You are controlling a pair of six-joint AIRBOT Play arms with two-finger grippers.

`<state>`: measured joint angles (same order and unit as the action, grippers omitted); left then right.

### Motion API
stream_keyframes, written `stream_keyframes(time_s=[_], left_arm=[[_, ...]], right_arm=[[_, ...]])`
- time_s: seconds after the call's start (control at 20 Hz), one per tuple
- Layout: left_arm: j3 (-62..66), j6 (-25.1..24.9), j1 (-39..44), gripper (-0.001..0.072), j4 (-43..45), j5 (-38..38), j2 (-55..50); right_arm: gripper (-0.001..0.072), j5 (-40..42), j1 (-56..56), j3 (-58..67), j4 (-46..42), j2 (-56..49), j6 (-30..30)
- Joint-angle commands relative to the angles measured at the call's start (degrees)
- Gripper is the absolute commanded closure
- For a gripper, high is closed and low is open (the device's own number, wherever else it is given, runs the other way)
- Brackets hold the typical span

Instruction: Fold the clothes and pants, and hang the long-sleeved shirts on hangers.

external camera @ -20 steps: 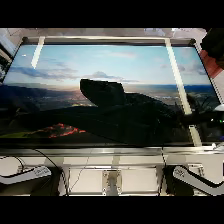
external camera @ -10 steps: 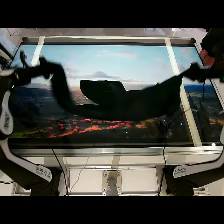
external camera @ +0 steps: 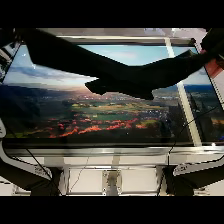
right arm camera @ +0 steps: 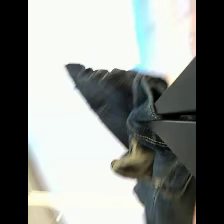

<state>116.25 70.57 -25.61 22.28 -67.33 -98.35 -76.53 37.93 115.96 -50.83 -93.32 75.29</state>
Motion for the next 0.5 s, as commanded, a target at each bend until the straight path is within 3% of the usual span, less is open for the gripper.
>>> stream_keyframes(time_s=[0.0,0.25,0.45], left_arm=[[-0.26,2.93,-5.46,0.0684,23.63,-16.55,3.32],[-5.4,0.63,-8.07,0.0683,40.94,-35.52,3.3],[-15.98,-0.33,-7.65,0.0683,41.59,-37.51,3.3]], right_arm=[[0.0694,-10.86,5.88,-0.66,-12.83,1.07,0.17],[0.0694,-19.91,12.66,-4.92,-16.9,1.25,-0.9],[0.0694,-19.52,13.09,-18.84,-19.91,3.26,-2.95]])
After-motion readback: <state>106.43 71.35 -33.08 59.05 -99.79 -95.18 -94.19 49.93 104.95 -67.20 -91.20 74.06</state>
